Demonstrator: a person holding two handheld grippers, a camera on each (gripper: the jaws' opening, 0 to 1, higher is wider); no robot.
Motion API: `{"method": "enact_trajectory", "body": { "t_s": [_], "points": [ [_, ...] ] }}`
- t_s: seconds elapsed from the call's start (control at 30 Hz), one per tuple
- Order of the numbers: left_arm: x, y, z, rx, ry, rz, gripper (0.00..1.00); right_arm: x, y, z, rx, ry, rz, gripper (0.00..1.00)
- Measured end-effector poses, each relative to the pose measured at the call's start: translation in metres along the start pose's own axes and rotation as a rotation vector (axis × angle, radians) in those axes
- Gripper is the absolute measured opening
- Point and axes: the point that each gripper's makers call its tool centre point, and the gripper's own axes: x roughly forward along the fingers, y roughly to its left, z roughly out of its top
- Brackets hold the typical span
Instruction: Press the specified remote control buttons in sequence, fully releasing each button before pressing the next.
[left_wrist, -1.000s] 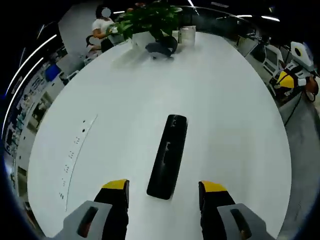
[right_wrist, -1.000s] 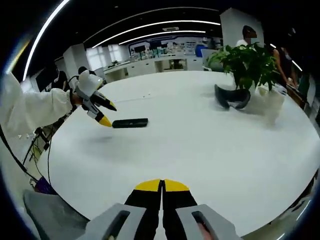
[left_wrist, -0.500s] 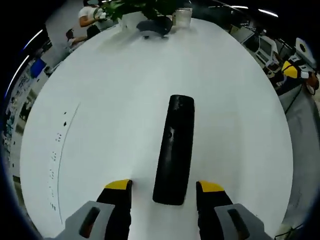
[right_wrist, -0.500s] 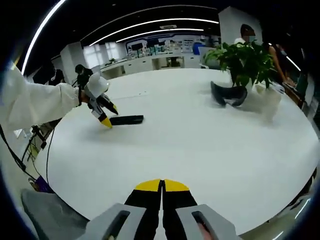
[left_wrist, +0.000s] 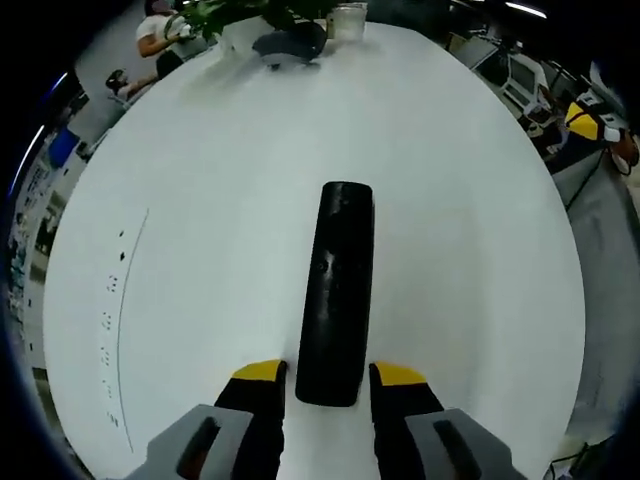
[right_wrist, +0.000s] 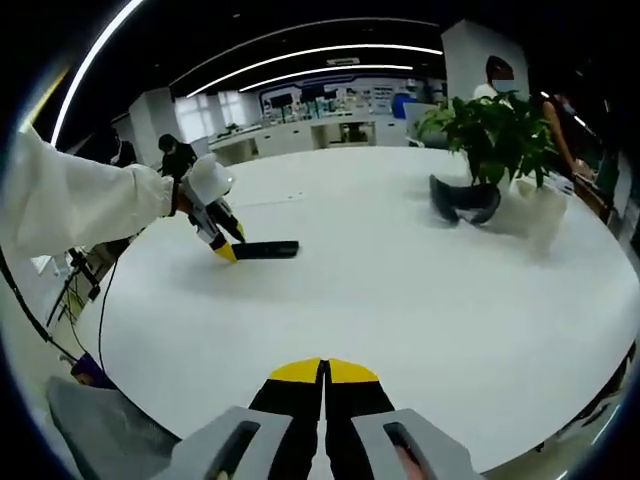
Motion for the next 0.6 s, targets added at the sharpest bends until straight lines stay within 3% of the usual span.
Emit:
{"method": "enact_trajectory", "body": {
  "t_s": [0.1,0.23,0.6],
  "points": [
    [0.0,-0.006,0.0,0.029,0.004,-0.001,0.23,-0.005,0.001,0.001,-0.006,-0.012,-0.005,0.0],
    [-0.001,-0.006,-0.001,0.016,-0.021,0.009,0.22,-0.009,0.001,0.004,-0.001,-0.025,-0.004,0.0],
    [-0.001,-0.017,0.0,-0.026,-0.007,0.044,0.22,-0.016,0.009,0.015,-0.034,-0.051,0.021,0.0]
  ]
}}
